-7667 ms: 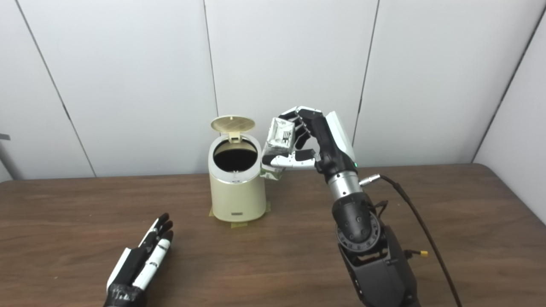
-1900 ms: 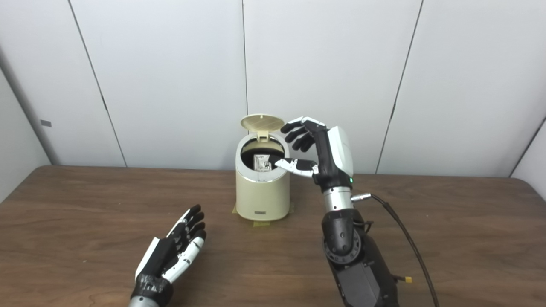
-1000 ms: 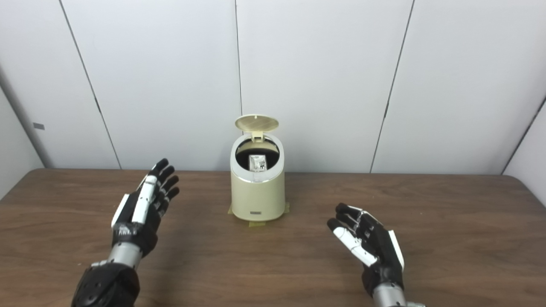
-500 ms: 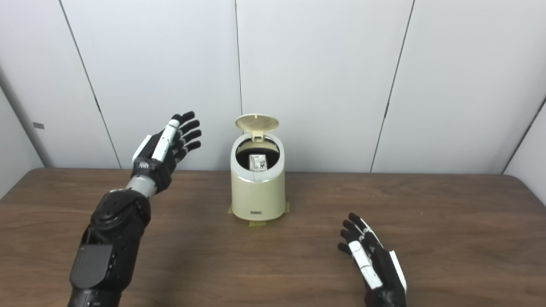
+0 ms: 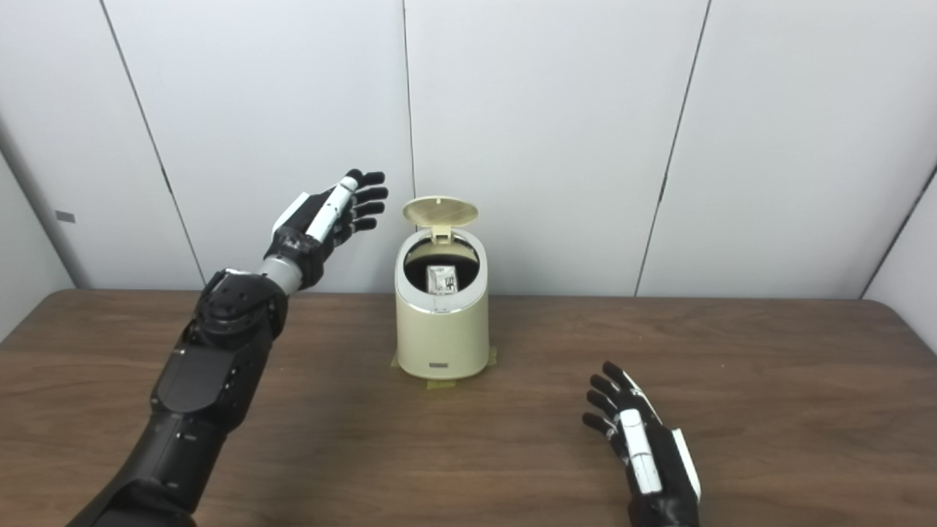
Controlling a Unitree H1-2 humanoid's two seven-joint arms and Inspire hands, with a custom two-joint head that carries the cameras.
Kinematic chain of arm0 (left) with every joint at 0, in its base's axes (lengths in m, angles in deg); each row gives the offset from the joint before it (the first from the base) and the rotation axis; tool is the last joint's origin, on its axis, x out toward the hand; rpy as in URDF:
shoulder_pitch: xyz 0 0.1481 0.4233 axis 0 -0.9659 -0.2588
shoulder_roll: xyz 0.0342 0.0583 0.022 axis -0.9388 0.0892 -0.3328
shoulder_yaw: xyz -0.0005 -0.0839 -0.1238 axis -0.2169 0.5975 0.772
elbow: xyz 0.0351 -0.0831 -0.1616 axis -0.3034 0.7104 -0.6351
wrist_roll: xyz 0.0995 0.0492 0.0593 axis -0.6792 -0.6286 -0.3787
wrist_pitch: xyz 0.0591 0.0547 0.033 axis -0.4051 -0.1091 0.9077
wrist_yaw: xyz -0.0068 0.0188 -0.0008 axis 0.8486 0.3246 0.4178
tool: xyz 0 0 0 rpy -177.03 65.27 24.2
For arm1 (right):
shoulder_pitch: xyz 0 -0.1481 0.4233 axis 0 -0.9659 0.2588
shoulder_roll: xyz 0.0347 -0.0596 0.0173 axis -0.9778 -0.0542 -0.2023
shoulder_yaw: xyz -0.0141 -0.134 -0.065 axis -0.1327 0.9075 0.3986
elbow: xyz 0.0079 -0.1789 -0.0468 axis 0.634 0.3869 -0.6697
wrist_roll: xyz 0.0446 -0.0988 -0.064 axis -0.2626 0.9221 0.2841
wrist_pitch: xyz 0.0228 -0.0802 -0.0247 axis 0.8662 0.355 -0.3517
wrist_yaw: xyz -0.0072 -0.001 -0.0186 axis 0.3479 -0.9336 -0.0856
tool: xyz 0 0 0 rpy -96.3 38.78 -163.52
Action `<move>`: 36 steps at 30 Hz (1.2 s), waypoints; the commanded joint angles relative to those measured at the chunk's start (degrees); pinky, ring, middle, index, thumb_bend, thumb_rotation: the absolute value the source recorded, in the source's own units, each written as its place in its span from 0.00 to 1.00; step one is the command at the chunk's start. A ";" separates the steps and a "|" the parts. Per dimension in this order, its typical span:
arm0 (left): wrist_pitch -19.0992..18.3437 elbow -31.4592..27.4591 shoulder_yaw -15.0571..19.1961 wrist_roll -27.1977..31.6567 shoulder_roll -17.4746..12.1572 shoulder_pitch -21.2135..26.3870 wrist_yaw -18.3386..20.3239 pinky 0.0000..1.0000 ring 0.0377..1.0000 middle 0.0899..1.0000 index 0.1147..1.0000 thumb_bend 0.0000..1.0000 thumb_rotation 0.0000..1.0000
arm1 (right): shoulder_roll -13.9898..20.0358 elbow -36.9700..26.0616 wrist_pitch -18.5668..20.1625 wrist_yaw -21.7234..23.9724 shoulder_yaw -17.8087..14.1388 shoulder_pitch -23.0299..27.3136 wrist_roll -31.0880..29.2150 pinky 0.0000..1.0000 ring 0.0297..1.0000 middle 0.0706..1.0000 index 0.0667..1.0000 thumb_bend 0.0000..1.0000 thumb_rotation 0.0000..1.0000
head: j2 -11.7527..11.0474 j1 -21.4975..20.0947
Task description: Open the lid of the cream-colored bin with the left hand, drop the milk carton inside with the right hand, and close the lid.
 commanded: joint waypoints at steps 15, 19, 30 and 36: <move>12.15 0.52 -9.02 -13.84 -5.07 6.57 4.37 0.92 0.80 0.74 0.77 0.53 1.00 | -2.22 3.32 -0.31 -0.82 -0.11 1.37 -0.46 0.75 0.83 0.82 0.86 0.51 0.83 | -0.72 -0.32; 13.09 -0.36 -9.80 -16.56 -5.40 6.48 3.47 0.94 0.78 0.70 0.76 0.50 1.00 | -2.46 3.68 0.13 -0.89 -0.10 1.58 -0.70 0.74 0.82 0.83 0.87 0.52 0.85 | -0.66 -0.41; 20.88 -6.26 -14.68 -29.50 -8.69 4.66 -0.16 0.76 0.72 0.68 0.67 0.45 1.00 | -2.62 4.43 0.68 -0.77 -0.41 1.81 -1.13 0.74 0.82 0.83 0.87 0.50 0.87 | -0.43 -0.61; 24.86 -8.02 -16.55 -36.54 -10.42 3.62 -2.19 0.71 0.69 0.67 0.66 0.48 1.00 | -2.50 4.68 0.91 -0.60 -0.50 1.73 -0.99 0.75 0.83 0.84 0.87 0.50 0.88 | -0.19 -0.66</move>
